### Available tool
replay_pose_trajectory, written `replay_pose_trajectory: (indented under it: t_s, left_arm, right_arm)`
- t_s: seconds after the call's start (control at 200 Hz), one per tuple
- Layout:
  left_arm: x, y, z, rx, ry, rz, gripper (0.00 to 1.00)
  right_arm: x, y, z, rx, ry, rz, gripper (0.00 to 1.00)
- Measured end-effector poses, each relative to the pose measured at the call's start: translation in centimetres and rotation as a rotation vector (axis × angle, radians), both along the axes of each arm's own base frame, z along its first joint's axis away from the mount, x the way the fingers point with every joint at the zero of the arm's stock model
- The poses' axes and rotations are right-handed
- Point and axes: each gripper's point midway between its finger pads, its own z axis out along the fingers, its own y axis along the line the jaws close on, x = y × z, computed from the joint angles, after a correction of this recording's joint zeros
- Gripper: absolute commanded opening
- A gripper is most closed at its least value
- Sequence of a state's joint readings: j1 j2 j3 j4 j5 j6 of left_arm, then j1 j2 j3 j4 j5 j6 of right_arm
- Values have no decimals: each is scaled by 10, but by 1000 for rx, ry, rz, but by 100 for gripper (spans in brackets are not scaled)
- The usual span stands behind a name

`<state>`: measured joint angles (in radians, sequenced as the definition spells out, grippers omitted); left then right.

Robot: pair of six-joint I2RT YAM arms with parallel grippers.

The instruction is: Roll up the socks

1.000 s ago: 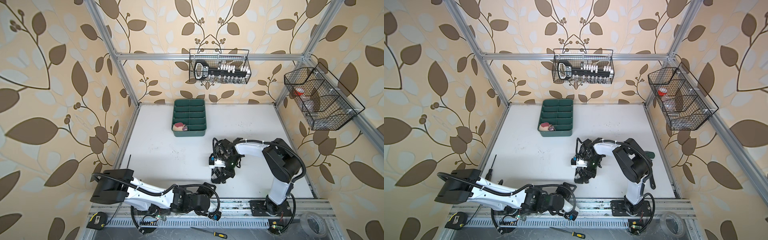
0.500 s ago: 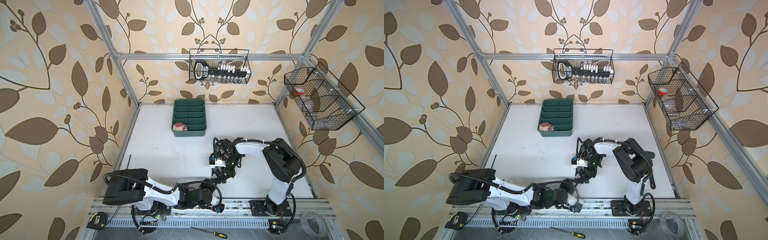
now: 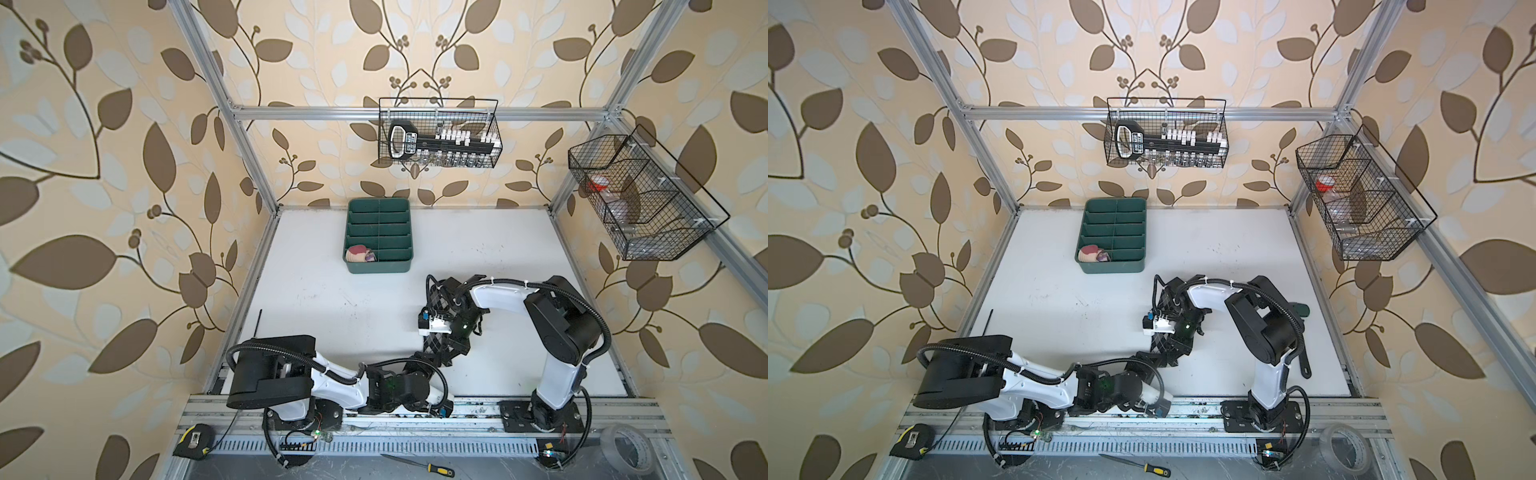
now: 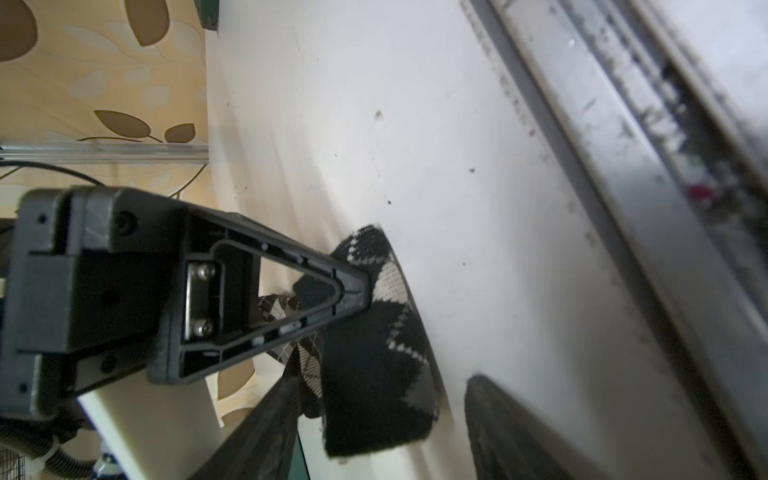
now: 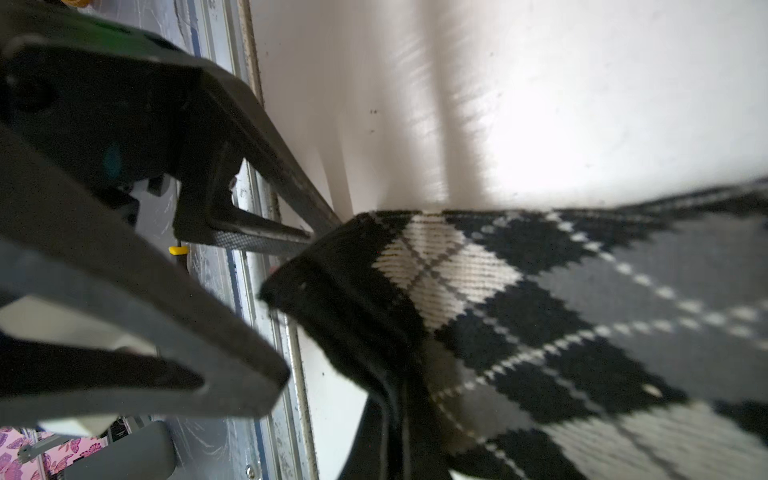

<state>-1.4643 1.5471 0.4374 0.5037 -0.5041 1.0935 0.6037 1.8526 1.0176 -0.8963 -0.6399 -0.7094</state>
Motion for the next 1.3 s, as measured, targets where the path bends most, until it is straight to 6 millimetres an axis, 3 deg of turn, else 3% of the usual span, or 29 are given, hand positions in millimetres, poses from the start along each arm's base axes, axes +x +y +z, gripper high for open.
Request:
replay_pose_trajectory:
  t_s: [0.11,0.315,0.67,0.875,1.0,1.115,1.305]
  left_arm:
    - [-5,-8,1,-18,-7,-13,67]
    - [-11,-12,-6,-23,11,-16,50]
    - [19,-19,-7,-109,-10,100,49]
    - [24,-15,-8,-121,-9,134,48]
    - [24,-14,-9,-133,0,148,49]
    - [27,-13,-7,-145,-10,163,60]
    - [30,-9,-2,-166,-29,186,65]
  right_arm:
    - [0,0,0,-2,1,-5,0]
    - [2,0,0,-6,4,-15,0]
    - [5,-1,0,-3,-4,-22,0]
    - [9,0,4,11,-27,-27,0]
    - [12,0,9,24,-44,-33,0]
    - [14,-1,13,38,-66,-36,0]
    - [12,0,17,56,-67,-33,0]
